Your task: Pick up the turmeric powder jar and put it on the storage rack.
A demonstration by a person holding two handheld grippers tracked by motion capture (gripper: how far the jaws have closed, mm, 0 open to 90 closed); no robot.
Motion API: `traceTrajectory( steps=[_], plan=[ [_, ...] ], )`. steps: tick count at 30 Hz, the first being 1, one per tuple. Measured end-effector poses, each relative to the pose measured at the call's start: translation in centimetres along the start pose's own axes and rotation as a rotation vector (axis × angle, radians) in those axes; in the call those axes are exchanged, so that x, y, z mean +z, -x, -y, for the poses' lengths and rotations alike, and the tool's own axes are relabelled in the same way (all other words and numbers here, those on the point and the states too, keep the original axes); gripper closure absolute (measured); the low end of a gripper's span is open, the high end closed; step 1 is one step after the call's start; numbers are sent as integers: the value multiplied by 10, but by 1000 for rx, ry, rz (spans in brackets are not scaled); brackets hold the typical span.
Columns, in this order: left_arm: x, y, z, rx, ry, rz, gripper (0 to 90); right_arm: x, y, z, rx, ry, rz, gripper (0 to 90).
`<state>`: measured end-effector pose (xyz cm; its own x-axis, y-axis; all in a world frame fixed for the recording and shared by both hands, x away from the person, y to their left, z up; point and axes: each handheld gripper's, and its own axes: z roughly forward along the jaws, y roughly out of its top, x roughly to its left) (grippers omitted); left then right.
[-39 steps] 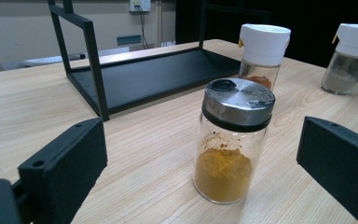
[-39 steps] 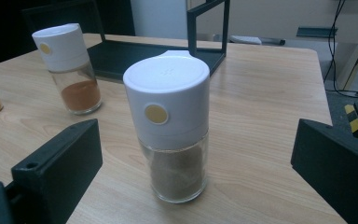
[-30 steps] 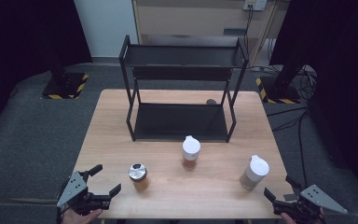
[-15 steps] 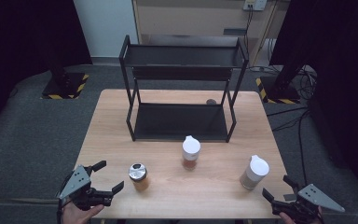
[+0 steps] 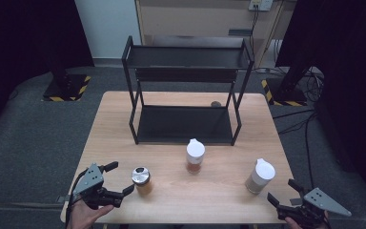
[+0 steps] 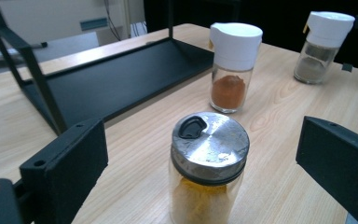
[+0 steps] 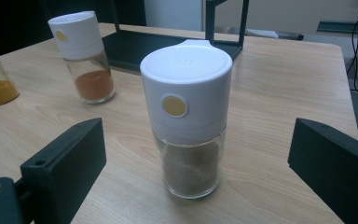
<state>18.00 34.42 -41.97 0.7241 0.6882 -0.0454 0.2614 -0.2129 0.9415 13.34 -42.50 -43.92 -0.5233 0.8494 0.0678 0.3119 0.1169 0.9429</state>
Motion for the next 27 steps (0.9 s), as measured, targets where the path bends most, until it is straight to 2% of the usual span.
traceTrajectory(
  steps=[11, 16, 25, 27],
  plan=[
    [23, -5, 1, 5, -33, 34, 30, 2, 2, -1, -8, -4, -3, 43],
    [32, -7, 5, -9, -33, 43, 51, 2, 2, -1, -8, -4, -2, 43],
    [44, -9, 14, -4, -30, 48, 100, 1, 2, -1, -8, -5, -1, 44],
    [47, -10, 18, -11, -26, 52, 132, 1, 2, -1, -8, -4, 1, 44]
  ],
)
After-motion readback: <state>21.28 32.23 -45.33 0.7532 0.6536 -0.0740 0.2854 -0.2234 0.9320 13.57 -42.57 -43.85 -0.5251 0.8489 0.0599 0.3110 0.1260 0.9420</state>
